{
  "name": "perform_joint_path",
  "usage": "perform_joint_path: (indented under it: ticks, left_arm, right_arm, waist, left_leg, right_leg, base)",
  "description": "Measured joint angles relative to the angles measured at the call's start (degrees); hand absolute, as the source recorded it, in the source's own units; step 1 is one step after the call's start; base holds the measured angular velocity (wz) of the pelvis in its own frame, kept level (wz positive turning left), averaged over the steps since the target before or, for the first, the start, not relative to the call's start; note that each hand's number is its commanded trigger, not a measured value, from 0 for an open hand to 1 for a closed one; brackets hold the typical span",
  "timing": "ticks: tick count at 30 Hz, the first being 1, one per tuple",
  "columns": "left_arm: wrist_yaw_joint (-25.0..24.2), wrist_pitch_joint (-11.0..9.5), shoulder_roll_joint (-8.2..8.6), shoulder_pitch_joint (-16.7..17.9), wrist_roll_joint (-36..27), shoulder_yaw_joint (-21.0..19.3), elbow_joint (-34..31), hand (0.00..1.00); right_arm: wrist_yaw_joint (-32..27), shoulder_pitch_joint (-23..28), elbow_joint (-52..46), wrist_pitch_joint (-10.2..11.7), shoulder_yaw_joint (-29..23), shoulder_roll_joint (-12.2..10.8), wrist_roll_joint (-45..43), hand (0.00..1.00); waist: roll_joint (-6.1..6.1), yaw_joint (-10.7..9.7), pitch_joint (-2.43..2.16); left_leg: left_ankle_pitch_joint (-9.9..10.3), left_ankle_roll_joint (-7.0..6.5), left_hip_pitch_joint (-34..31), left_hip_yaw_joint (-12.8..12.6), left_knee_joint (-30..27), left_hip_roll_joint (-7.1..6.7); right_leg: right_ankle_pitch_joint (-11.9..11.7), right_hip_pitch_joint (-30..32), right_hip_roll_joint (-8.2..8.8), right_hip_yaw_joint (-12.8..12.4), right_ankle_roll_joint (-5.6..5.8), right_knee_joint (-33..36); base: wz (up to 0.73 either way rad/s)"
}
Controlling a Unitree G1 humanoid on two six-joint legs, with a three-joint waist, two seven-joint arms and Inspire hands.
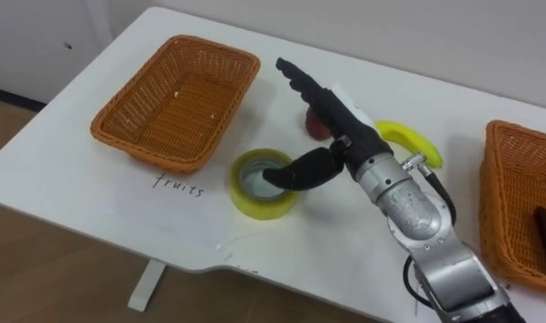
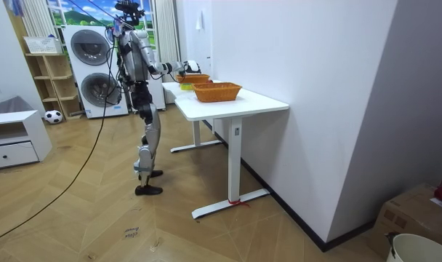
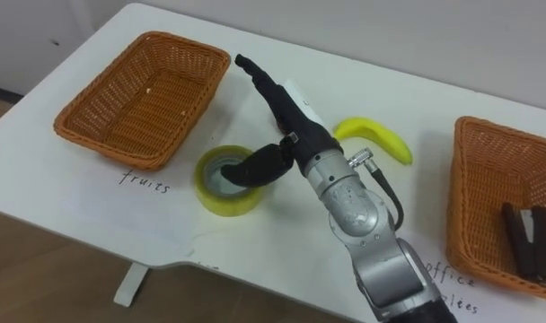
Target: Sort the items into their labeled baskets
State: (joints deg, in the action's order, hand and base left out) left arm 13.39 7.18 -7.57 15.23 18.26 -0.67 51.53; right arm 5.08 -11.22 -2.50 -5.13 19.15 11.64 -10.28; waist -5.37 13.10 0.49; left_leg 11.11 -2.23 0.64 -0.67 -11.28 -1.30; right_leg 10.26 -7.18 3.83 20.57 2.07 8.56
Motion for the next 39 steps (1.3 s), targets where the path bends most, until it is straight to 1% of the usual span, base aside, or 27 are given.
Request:
perform_joint_path:
  ticks: [5,13,19,21,23,26,31,33,39]
  left_arm:
    - [0.02,0.49,-0.06,0.16,0.01,1.02,-0.34,0.0]
    - [-0.01,1.11,-0.07,0.27,0.01,1.35,-1.07,0.0]
    - [-0.17,1.44,-0.03,0.31,0.01,1.72,-1.09,0.0]
    - [-0.17,1.58,-0.06,0.45,0.01,2.22,-1.09,0.0]
    - [-0.28,1.58,-0.05,0.63,0.01,2.94,-1.09,0.0]
    - [-0.59,1.57,0.0,0.59,0.01,3.26,-1.08,0.0]
    - [-1.5,1.54,0.0,0.46,0.01,3.25,-0.93,0.0]
    - [-1.63,1.48,0.03,0.48,0.02,3.25,-0.86,0.0]
    - [-1.7,1.47,0.04,0.48,0.37,3.22,-0.35,0.0]
  right_arm:
    - [0.0,0.0,0.0,0.0,0.0,0.67,-1.31,0.0]
    - [0.07,0.0,0.03,-0.05,0.0,0.7,-1.32,0.0]
    - [0.12,0.01,0.28,-0.89,0.11,0.69,-1.31,0.0]
    - [0.12,0.02,1.52,-0.9,0.63,0.51,-1.88,0.0]
    - [0.33,0.11,3.15,-1.44,2.08,0.46,-3.34,0.0]
    - [1.29,0.13,4.17,-1.99,2.45,0.14,-3.9,0.0]
    - [1.34,0.13,4.95,-1.98,2.47,-0.55,-6.39,0.0]
    - [1.33,0.13,6.1,-1.96,2.44,-0.89,-6.52,0.0]
    - [1.03,0.12,6.39,-1.94,2.33,-0.89,-6.82,0.0]
  waist:
    - [0.04,-0.01,0.02]
    - [0.2,-0.02,0.07]
    - [0.28,-0.02,0.1]
    - [0.29,-0.08,0.1]
    - [0.24,-0.11,0.06]
    - [0.07,-0.06,-0.05]
    - [0.02,-0.04,-0.04]
    - [0.01,-0.03,-0.01]
    - [-0.19,-0.03,0.15]
  left_leg:
    - [0.0,0.0,-0.13,0.01,0.01,0.0]
    - [0.0,0.0,-0.17,0.08,0.08,0.02]
    - [0.01,0.0,-0.19,0.23,0.11,-0.06]
    - [0.01,0.0,-0.13,0.23,0.1,-0.08]
    - [0.01,0.0,-0.15,0.24,0.09,-0.11]
    - [0.01,-0.01,-0.36,0.42,0.09,-0.17]
    - [-0.01,-0.03,-0.35,0.81,0.05,-0.26]
    - [-0.01,-0.03,-0.31,0.91,0.03,-0.29]
    - [-0.01,-0.03,-0.32,0.96,0.02,-0.31]
  right_leg:
    - [0.0,0.19,0.01,0.02,0.0,0.0]
    - [0.0,0.21,0.02,0.05,0.0,0.0]
    - [0.0,0.19,-0.01,0.06,0.0,0.0]
    - [0.0,0.08,-0.01,0.04,0.0,0.0]
    - [0.0,0.08,0.01,0.04,0.0,0.0]
    - [0.0,0.25,0.03,0.09,0.0,0.0]
    - [0.0,0.1,0.06,0.09,0.0,0.0]
    - [0.0,-0.01,0.08,0.08,0.0,0.0]
    - [0.0,-0.12,0.09,0.07,0.0,-0.01]
  base:
    - [0.0]
    - [0.0]
    - [0.0]
    - [0.0]
    - [0.0]
    - [0.0]
    - [0.03]
    - [0.02]
    - [0.0]
